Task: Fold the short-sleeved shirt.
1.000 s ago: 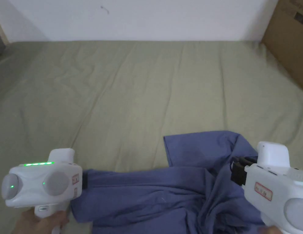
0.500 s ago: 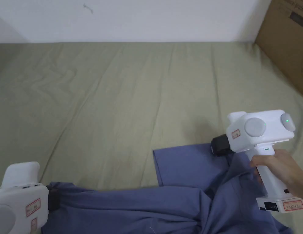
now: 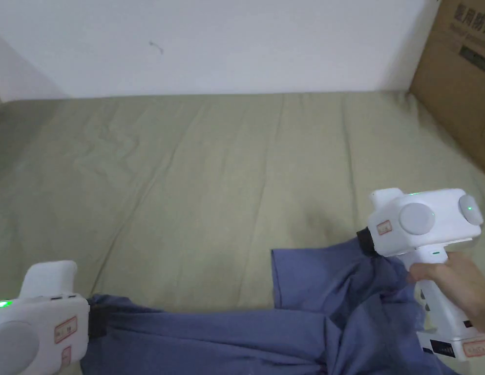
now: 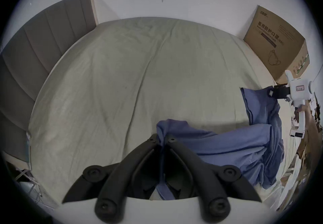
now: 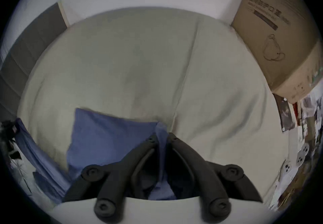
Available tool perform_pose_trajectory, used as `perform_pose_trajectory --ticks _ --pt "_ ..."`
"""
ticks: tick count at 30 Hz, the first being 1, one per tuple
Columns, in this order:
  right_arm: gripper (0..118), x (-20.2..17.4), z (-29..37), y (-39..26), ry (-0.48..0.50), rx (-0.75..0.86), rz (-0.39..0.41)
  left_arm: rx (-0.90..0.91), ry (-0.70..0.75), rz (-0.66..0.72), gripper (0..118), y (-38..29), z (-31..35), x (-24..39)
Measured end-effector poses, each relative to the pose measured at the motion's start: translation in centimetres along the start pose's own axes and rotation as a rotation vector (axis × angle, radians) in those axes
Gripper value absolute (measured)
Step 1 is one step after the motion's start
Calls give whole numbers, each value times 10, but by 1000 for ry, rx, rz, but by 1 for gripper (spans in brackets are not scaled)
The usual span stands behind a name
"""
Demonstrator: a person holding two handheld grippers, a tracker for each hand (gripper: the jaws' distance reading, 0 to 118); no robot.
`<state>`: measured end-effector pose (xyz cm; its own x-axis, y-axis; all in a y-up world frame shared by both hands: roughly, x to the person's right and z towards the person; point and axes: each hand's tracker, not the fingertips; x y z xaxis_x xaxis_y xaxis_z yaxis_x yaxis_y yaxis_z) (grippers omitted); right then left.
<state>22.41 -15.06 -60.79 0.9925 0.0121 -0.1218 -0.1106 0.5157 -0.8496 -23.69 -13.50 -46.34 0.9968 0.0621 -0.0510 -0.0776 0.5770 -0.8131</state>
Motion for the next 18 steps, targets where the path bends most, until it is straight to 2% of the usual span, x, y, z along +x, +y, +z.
perform_pose_trajectory --ticks 5,8,11,12,18 --pt "6 25 91 0 31 137 -105 97 24 -8 3 8 56 -4" --pt "6 45 153 -7 13 245 -181 175 56 -20 3 15 95 -14" --pt "6 68 216 -19 64 325 -270 255 56 -5 3 22 136 -25" --pt "6 73 236 -23 37 358 -288 270 65 -10 3 24 151 -27" --pt "6 70 325 -42 63 489 -268 417 66 -40 3 37 228 -23"
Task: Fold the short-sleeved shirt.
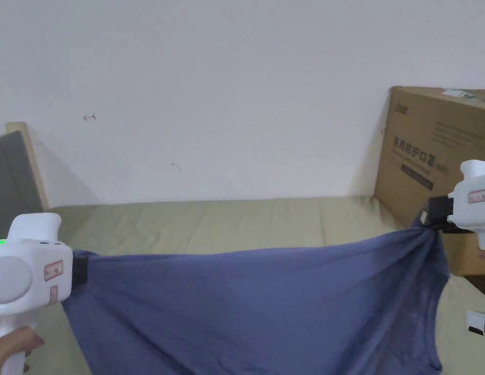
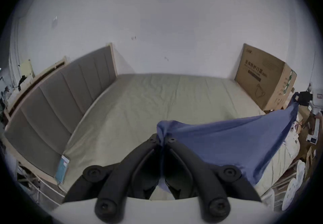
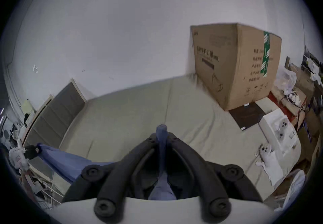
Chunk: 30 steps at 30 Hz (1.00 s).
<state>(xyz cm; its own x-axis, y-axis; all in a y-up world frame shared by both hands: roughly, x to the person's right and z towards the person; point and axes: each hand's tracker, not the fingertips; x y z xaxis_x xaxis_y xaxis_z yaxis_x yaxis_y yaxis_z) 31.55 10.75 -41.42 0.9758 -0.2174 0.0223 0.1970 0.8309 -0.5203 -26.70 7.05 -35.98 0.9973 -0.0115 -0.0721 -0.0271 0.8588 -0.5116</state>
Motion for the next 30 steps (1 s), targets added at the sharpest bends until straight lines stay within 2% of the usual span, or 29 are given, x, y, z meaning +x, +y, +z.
perform_pose_trajectory --ticks 3,6,11,15,20,23,28,30 --pt "6 -17 28 8 -4 36 8 61 29 -54 3 23 23 6" --pt "6 -22 35 25 -7 60 5 90 41 -46 3 50 36 8" --pt "6 -41 38 57 28 116 -60 118 86 -55 3 98 19 -3" --pt "6 -67 19 91 -5 135 -21 147 114 -54 3 139 1 -6" --pt "6 -83 -27 154 -7 157 -57 201 186 -85 3 200 -34 0" --pt "6 -94 -59 188 -61 204 -14 233 189 -75 3 237 -59 1" --pt "6 -105 -90 243 -42 246 -46 299 229 -55 3 295 -90 9" --pt "6 -110 -91 264 -49 280 -30 317 236 -54 3 315 -97 10"
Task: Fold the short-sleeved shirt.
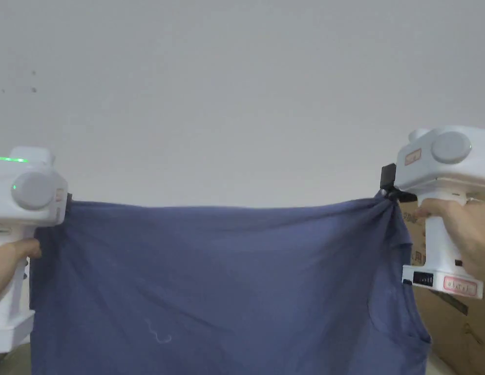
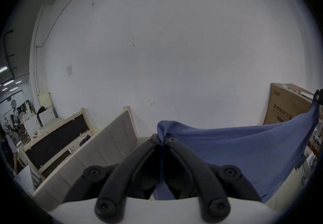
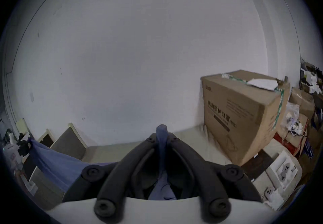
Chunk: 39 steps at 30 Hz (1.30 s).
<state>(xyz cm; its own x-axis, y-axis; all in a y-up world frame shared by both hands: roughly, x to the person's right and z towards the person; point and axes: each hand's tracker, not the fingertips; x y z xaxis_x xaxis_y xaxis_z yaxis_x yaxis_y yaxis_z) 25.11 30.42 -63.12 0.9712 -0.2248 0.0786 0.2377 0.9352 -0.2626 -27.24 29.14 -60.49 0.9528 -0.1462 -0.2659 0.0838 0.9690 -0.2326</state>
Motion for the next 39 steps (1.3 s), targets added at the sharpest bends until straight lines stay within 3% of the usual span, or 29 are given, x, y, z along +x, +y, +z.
perform_pose_trajectory --ticks 2,6,11,14,18,25,29,32,36,39 --pt "6 -4 -4 16 -4 40 46 9 -18 -22 3 18 -11 1" --pt "6 -4 -12 27 15 57 31 61 14 16 3 31 -22 6" --pt "6 6 -45 -10 11 -6 72 23 34 -21 3 -9 -57 23" --pt "6 14 -76 -54 -10 -110 64 -79 38 -30 3 -64 -90 41" --pt "6 26 -128 -136 -48 -267 118 -238 31 -77 3 -163 -137 71" --pt "6 65 -220 -300 -113 -583 88 -543 4 -107 3 -340 -193 108" --pt "6 79 -241 -376 -120 -719 112 -586 -3 -122 3 -409 -207 111" --pt "6 88 -234 -408 -134 -784 87 -675 -8 -105 3 -434 -206 102" --pt "6 95 -192 -412 -97 -761 61 -662 -11 -95 3 -440 -174 86" --pt "6 98 -141 -412 -80 -743 50 -630 -57 -172 3 -445 -141 75"
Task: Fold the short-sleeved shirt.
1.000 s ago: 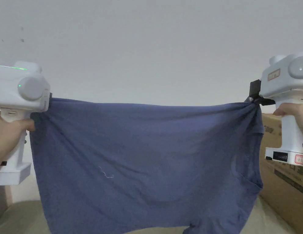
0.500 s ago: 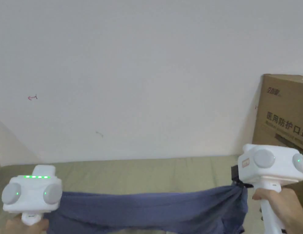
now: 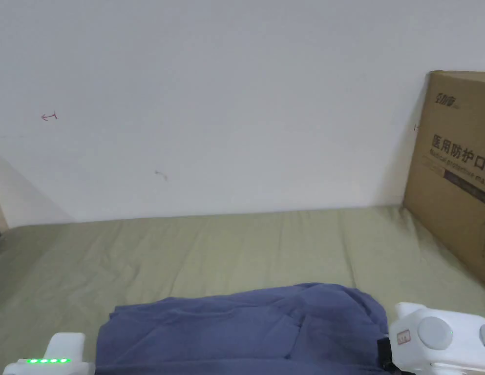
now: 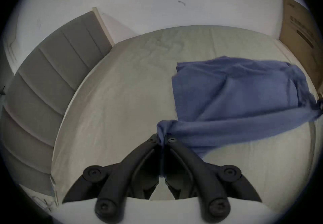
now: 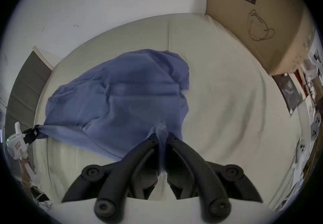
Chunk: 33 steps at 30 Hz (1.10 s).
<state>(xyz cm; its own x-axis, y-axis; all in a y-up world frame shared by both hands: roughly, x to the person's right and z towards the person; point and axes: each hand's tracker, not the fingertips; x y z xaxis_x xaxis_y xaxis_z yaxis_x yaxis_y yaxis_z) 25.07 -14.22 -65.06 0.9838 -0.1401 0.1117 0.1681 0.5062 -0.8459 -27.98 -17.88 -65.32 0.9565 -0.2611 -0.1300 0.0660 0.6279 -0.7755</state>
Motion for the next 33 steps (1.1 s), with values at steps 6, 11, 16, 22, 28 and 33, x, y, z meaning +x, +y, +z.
perform_pose_trajectory --ticks 6,11,16,22,28,33 --pt "6 19 71 -102 3 11 -10 41 -35 -23 3 -70 78 -36" --pt "6 32 118 -194 22 3 -31 21 -43 -6 3 -150 151 -56" --pt "6 46 149 -275 26 -26 -44 -55 -70 33 3 -234 196 -73" --pt "6 65 168 -333 43 -41 -96 -108 -91 62 3 -298 223 -80" --pt "6 70 171 -349 57 -37 -100 -86 -79 39 8 -310 233 -73" --pt "41 62 179 -349 46 -25 -80 -98 -105 50 100 -311 230 -77"
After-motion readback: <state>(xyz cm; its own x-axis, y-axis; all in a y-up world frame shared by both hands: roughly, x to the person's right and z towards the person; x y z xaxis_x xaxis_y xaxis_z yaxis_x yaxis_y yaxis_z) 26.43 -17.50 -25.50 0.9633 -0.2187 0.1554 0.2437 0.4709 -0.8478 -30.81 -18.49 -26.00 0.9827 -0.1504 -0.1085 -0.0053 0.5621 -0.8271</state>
